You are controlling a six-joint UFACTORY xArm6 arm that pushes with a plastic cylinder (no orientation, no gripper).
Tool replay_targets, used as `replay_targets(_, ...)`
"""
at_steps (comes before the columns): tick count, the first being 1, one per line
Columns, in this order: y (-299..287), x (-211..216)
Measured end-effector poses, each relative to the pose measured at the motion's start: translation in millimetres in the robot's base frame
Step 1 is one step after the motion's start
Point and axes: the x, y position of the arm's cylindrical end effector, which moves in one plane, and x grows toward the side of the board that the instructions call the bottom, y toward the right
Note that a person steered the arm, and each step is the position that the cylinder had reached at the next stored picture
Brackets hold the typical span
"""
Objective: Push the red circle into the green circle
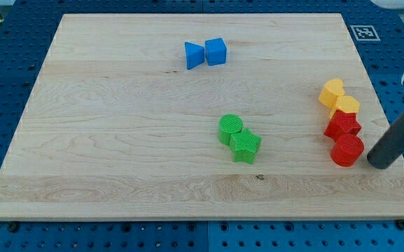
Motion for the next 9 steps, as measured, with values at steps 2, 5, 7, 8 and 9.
replay_targets(2, -34.1, -20.5)
replay_targets(5, -42.5, 20.8)
replay_targets(7, -71.9, -18.8)
replay_targets(8, -69.8, -4.0)
replay_targets(9, -71.6, -19.1)
